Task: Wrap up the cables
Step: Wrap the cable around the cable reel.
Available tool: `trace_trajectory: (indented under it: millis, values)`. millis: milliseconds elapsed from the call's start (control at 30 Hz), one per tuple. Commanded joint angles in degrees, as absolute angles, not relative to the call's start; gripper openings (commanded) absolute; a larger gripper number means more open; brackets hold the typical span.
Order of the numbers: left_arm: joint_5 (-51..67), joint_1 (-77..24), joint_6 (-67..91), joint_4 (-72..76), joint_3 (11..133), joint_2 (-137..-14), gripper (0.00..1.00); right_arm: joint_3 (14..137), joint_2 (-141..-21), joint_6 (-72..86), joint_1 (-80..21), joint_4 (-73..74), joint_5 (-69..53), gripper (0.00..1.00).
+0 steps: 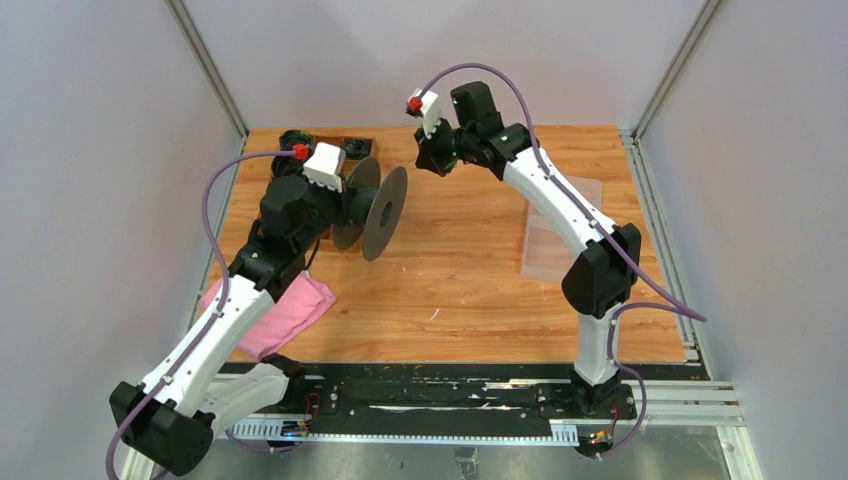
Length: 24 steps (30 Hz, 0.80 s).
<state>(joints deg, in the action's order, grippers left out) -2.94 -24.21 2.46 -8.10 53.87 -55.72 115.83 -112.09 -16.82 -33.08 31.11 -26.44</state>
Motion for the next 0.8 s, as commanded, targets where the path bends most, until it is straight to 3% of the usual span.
trace_trajectory:
  millis: [0,767]
  values:
    - [-2.5,-24.4,3.2,-6.1,56.9,-54.4,0.00,114.3,-113.1,-18.3,-30.1,28.7,-26.1,0.02]
    - [-2.6,-23.6,4.7,-6.5,57.7,-53.8,0.00,104.5,-113.9,-17.5,-27.5,25.2,-30.3,0.02]
